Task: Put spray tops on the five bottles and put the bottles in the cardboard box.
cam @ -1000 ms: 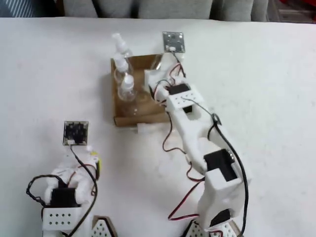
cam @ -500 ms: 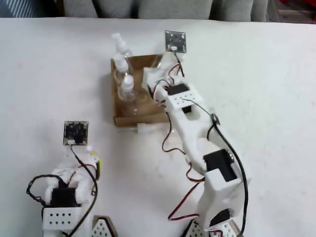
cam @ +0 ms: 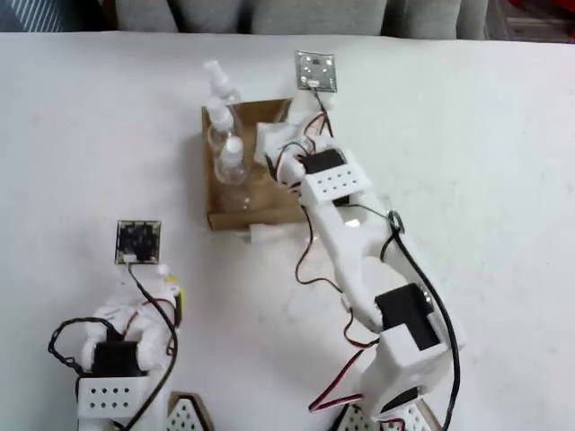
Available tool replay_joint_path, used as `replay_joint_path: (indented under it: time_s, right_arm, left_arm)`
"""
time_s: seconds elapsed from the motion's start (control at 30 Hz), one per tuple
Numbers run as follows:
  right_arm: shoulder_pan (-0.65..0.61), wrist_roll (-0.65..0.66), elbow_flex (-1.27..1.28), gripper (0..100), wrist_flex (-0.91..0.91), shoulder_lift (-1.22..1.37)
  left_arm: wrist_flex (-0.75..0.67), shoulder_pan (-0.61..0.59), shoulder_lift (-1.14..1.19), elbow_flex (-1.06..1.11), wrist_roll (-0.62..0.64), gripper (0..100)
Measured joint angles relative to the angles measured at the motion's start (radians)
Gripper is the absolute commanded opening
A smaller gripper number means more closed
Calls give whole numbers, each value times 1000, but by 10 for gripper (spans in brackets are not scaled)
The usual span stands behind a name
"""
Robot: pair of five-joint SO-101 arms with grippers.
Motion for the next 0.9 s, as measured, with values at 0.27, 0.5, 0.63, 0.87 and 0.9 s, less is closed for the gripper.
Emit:
replay_joint_path:
  time_s: [0.27,0.5,0.63,0.87,0.9]
  right_arm:
    - [0,0,0,214,0,0]
    - [-5,-3,60,248,-80,0]
    - [0,-3,104,249,-166,0]
    - [-6,-35,103,250,-186,51]
    - [-9,-37,97,250,-186,72]
  left_arm:
    - [0,0,0,0,0,79]
    - [0,0,0,0,0,79]
    - [0,0,0,0,0,79]
    - [0,0,0,0,0,79]
    - [0,0,0,0,0,79]
